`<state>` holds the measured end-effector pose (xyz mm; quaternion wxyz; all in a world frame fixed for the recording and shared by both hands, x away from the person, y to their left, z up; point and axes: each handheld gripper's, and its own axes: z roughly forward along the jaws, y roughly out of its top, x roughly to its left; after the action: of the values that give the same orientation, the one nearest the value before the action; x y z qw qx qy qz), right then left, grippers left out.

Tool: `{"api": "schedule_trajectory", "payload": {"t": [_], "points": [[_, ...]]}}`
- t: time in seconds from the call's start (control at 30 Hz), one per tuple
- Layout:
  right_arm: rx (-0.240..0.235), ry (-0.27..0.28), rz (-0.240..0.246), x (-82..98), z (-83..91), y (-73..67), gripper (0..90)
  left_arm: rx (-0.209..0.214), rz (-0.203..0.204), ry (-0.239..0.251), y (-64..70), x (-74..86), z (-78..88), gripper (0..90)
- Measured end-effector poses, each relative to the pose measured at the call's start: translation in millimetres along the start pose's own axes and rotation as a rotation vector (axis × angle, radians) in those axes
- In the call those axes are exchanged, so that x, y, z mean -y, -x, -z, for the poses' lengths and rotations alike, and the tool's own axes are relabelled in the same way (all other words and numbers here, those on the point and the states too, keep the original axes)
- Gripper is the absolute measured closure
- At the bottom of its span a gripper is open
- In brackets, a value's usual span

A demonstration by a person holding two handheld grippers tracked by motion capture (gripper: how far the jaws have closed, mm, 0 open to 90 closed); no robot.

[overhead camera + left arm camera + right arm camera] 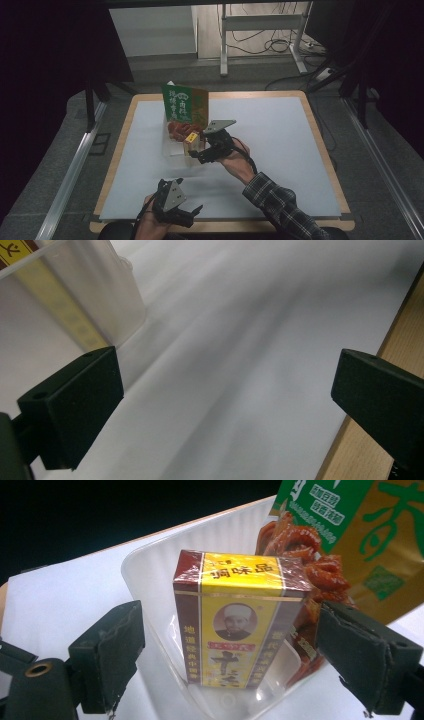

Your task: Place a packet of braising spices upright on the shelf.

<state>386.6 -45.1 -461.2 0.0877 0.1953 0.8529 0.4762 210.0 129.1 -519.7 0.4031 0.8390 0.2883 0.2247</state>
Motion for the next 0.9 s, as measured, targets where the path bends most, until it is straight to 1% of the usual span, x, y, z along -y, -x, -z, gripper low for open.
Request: {"api": "schedule_trajectory", "payload": {"t": [0.4,0.43,0.5,0.73,0.83,0.9], "points": [[0.002,0.001,-0.014,1.4,19.0,2.5,11.6,-0.001,-0.007,-0.001,-0.6,-0.3,0.2,0.3],[0.004,0.003,-0.016,1.5,20.8,2.7,11.6,0.000,-0.001,0.004,-0.2,-0.4,0.1,0.3],[0.008,0.002,-0.021,1.6,24.3,3.4,11.4,0.000,-0.002,0.004,-0.3,-0.4,0.0,0.3],[0.015,-0.020,-0.037,6.8,34.1,6.2,10.2,-0.001,-0.002,0.004,-0.5,-0.4,0.0,0.3],[0.011,-0.028,-0.033,10.7,37.8,7.8,9.4,-0.001,-0.003,0.004,-0.4,-0.4,-0.1,0.3],[0.017,-0.035,-0.031,13.4,40.1,8.4,9.2,0.000,-0.002,0.002,-0.2,-0.5,-0.2,0.3]]}}
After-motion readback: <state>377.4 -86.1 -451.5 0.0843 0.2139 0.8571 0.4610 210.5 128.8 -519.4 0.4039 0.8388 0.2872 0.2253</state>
